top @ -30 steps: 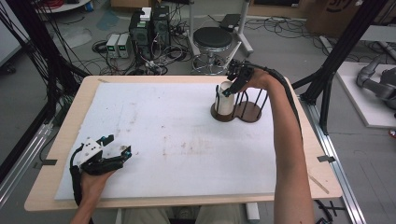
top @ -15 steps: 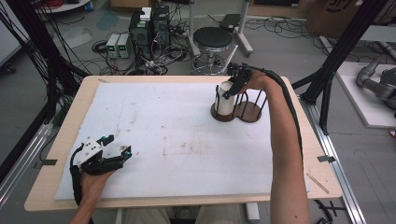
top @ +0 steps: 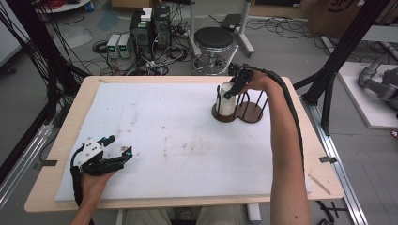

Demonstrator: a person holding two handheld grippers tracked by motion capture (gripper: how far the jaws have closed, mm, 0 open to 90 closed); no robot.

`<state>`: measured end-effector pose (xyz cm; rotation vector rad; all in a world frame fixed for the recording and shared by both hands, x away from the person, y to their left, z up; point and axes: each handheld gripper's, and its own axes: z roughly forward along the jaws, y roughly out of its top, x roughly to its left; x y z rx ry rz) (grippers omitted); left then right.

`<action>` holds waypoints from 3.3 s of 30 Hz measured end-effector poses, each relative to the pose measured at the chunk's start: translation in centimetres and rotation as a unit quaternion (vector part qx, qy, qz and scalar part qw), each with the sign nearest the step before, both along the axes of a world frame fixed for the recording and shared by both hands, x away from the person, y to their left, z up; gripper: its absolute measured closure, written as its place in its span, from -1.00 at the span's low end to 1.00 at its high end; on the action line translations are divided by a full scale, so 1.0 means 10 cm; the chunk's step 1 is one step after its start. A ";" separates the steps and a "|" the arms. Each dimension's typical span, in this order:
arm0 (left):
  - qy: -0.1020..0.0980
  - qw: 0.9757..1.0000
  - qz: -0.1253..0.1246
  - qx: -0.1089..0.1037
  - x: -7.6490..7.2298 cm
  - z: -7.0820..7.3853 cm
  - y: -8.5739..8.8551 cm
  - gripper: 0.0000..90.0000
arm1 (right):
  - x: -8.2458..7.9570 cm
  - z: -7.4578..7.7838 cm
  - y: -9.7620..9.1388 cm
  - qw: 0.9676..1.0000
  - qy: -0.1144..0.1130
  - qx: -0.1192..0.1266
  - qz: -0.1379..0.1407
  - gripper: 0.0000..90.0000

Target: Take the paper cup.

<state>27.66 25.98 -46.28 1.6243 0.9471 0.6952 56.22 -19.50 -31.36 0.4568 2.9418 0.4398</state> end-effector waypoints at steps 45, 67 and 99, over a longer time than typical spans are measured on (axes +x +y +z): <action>0.000 1.000 0.001 0.002 0.00 0.00 -0.01 -0.61 | -0.20 0.67 -0.24 0.992 -0.059 0.103 -0.029 -0.15; 0.002 1.000 0.000 -0.001 0.01 0.00 0.00 -0.61 | -0.42 1.06 -0.33 0.984 -0.081 0.156 -0.033 -0.15; 0.010 1.000 -0.005 0.001 0.02 0.00 0.00 -0.61 | -2.04 0.46 -0.31 0.937 -0.107 0.332 -0.021 -0.15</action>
